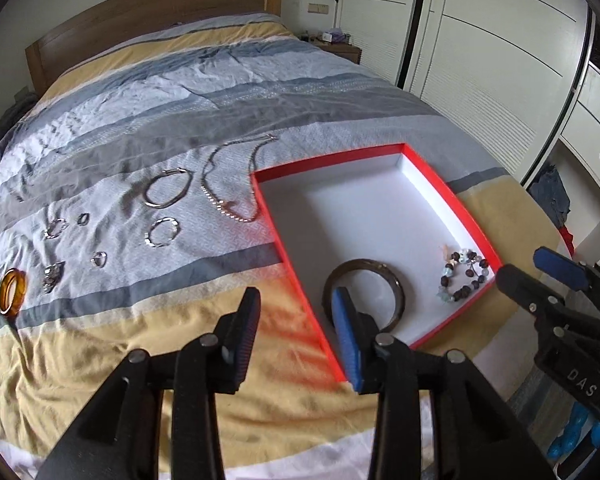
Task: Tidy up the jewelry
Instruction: 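Carry both items into the red box and open both tools, then withdraw both tools from the box back toward the jewelry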
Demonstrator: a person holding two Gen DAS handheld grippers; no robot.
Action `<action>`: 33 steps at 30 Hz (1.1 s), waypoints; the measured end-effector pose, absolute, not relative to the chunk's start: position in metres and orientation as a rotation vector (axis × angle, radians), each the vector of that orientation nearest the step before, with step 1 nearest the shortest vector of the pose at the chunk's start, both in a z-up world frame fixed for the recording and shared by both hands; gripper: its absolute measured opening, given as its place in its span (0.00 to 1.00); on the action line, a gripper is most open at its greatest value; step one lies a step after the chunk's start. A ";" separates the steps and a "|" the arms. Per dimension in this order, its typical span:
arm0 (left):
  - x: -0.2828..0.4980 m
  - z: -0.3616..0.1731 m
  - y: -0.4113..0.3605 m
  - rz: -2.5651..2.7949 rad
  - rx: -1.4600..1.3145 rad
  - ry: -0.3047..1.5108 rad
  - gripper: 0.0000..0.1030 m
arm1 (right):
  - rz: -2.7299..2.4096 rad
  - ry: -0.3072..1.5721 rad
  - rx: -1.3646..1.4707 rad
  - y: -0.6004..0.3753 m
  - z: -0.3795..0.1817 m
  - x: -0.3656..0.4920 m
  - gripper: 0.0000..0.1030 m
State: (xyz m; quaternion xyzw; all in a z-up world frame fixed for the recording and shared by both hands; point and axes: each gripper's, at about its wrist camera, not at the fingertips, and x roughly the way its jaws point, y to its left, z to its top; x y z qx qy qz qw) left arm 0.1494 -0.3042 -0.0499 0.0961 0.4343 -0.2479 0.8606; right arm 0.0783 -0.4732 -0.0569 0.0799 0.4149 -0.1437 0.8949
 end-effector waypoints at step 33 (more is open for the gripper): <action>0.007 0.035 -0.013 -0.136 0.012 0.747 0.34 | -0.070 0.658 -0.122 -0.224 0.069 -0.047 0.72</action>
